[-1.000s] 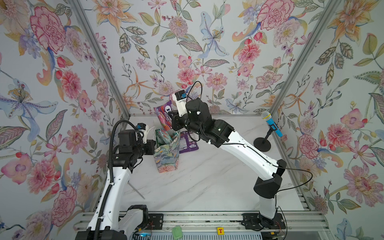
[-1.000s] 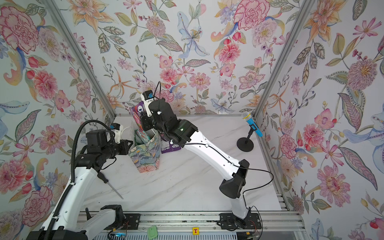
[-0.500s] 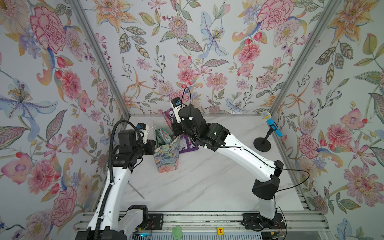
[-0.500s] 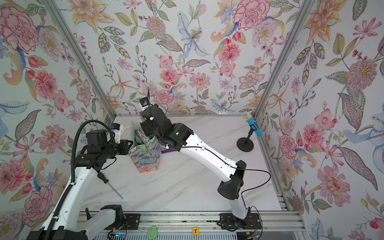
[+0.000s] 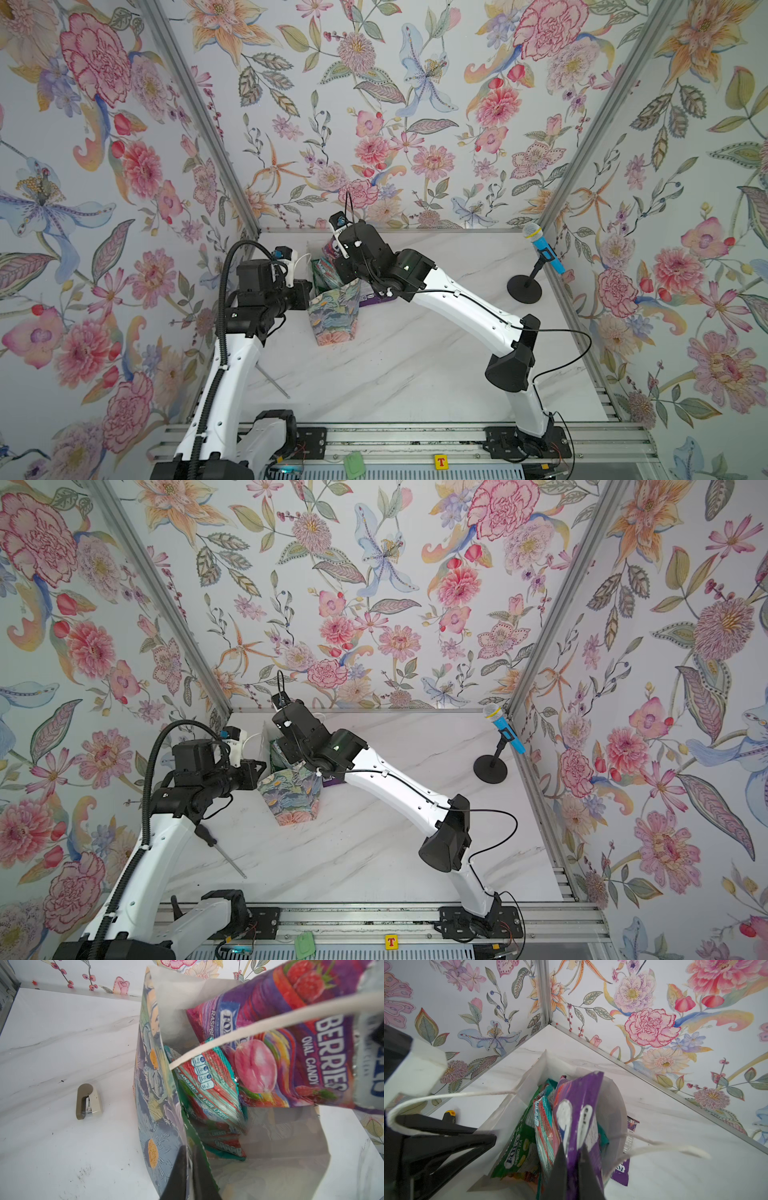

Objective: Place the snacks into the paper bag
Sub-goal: 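Lower the pink packet into the bag with the right gripper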

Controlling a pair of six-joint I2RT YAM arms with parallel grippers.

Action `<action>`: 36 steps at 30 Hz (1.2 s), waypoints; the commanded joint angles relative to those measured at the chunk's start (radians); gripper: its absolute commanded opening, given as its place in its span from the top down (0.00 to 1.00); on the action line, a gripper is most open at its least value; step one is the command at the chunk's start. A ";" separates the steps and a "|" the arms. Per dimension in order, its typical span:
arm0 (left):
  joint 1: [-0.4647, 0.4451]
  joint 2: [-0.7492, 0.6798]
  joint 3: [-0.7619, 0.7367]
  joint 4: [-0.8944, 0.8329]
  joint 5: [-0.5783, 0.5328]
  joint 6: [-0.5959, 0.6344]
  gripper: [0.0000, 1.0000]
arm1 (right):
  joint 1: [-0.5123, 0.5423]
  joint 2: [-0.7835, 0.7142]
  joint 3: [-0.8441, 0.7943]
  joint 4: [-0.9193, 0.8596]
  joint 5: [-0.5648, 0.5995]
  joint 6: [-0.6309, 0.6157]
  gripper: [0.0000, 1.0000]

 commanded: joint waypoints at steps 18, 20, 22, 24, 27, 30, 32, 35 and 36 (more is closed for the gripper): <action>0.009 0.015 -0.020 -0.017 0.007 -0.003 0.92 | -0.046 0.143 0.063 -0.066 -0.149 0.059 1.00; 0.009 0.016 -0.020 -0.018 0.007 -0.002 0.91 | -0.051 0.162 0.074 -0.071 -0.171 0.068 1.00; 0.009 0.016 -0.020 -0.018 0.006 -0.001 0.91 | -0.052 0.178 0.083 -0.074 -0.183 0.071 1.00; 0.009 0.016 -0.021 -0.017 0.005 -0.001 0.91 | -0.052 0.192 0.093 -0.076 -0.189 0.071 1.00; 0.009 0.018 -0.020 -0.017 0.007 -0.001 0.92 | -0.055 0.214 0.119 -0.093 -0.212 0.076 1.00; 0.009 0.017 -0.020 -0.018 0.006 -0.001 0.91 | -0.052 0.210 0.140 -0.099 -0.227 0.079 1.00; 0.009 0.018 -0.020 -0.018 0.006 0.000 0.91 | -0.050 0.198 0.164 -0.099 -0.225 0.075 1.00; 0.009 0.018 -0.021 -0.016 0.008 -0.003 0.91 | -0.047 0.192 0.215 -0.098 -0.194 0.050 1.00; 0.008 0.018 -0.023 -0.014 0.010 -0.004 0.91 | -0.047 0.196 0.231 -0.099 -0.180 0.042 1.00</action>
